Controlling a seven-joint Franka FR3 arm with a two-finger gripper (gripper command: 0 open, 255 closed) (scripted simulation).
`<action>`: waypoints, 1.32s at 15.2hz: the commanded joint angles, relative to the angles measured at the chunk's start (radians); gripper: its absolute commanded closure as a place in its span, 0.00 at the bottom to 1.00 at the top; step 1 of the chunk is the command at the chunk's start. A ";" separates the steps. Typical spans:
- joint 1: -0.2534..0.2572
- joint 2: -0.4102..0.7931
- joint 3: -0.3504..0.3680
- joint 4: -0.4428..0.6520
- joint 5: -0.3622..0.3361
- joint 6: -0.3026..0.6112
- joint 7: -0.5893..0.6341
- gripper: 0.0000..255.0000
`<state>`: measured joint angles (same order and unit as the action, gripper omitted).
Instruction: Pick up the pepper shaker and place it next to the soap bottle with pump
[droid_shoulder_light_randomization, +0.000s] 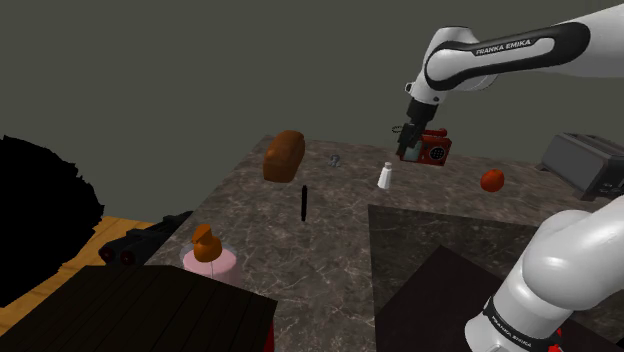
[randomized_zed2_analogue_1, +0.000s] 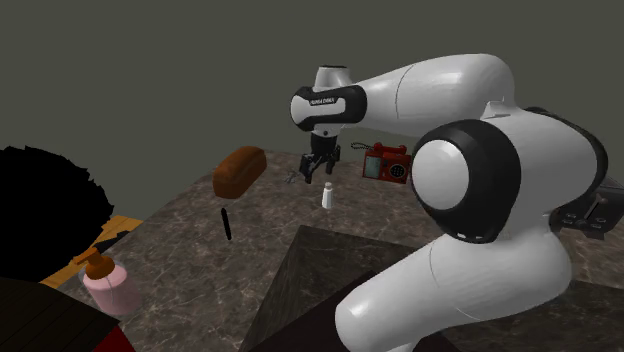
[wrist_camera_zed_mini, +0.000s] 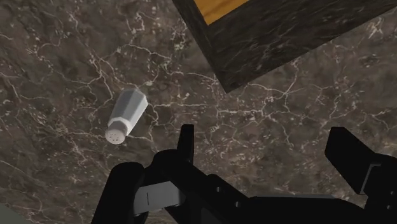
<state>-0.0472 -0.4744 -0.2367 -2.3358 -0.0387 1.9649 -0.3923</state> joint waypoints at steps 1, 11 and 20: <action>0.002 0.060 -0.032 0.014 0.004 0.042 -0.052 0.00; 0.001 0.436 -0.171 0.203 0.125 0.179 -0.351 0.00; -0.044 0.682 -0.184 0.348 0.253 0.232 -0.523 0.00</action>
<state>-0.0896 0.2004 -0.4222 -1.9790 0.2089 2.1827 -0.9095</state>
